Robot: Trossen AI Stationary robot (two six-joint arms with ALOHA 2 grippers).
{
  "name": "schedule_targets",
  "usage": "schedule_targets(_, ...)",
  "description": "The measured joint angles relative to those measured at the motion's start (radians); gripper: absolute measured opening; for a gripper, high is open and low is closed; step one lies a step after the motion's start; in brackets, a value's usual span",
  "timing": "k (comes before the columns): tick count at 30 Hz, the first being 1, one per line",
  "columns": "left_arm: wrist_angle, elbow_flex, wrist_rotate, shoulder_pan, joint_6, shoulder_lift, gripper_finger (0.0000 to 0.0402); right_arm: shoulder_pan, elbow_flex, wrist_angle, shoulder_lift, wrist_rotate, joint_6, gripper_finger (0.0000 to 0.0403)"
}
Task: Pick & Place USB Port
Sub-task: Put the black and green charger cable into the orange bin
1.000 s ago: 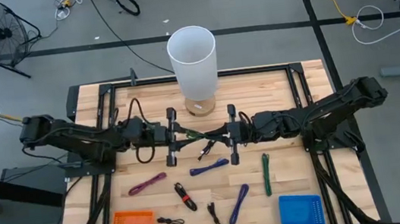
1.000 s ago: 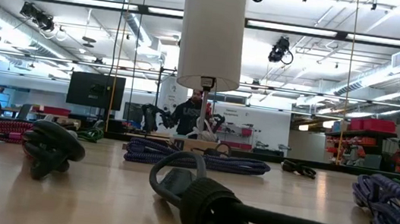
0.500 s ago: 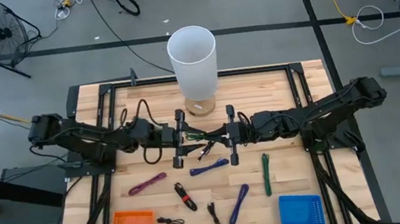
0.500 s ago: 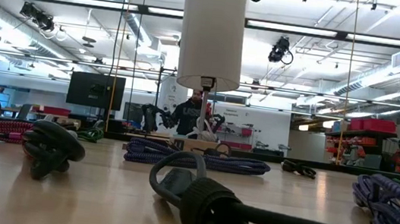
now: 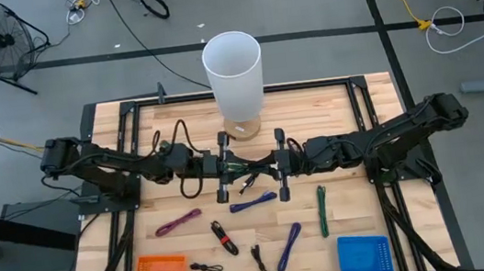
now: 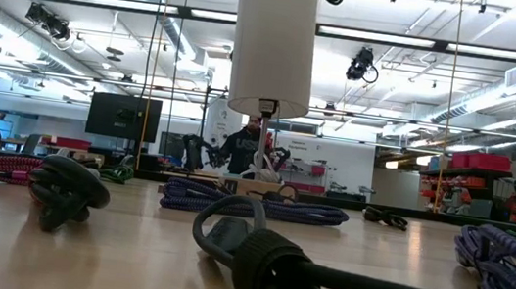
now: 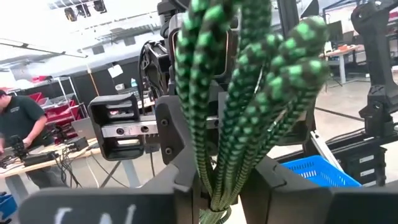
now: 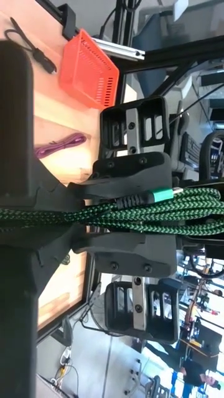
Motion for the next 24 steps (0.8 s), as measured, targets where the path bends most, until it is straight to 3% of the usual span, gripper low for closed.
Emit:
schedule_targets(3, -0.005, 0.000, 0.002, 0.000, 0.000, -0.001, 0.0060, 0.000, 0.000, -0.005, 0.000, -0.005, -0.001, 0.0030)
schedule_targets(5, -0.013, 0.001, -0.006, 0.000, -0.018, -0.002, 0.0025, 0.000, 0.000, -0.015, 0.001, 0.004, -0.012, 0.0031)
schedule_targets(10, -0.063, 0.001, -0.011, 0.000, -0.018, -0.024, 0.0023, -0.001, 0.000, -0.036, 0.003, 0.010, -0.015, 0.0046)
schedule_targets(16, -0.128, -0.008, -0.067, -0.008, -0.013, -0.089, 0.0023, 0.002, 0.000, -0.069, 0.002, 0.046, -0.029, 0.0095)
schedule_targets(20, -0.219, -0.028, -0.116, -0.019, -0.025, -0.161, 0.0023, 0.002, -0.001, -0.102, 0.000, 0.047, -0.030, 0.0133)
schedule_targets(24, -0.465, -0.039, -0.218, -0.054, -0.099, -0.242, 0.0023, 0.003, -0.002, -0.144, -0.011, 0.092, -0.018, 0.0161)
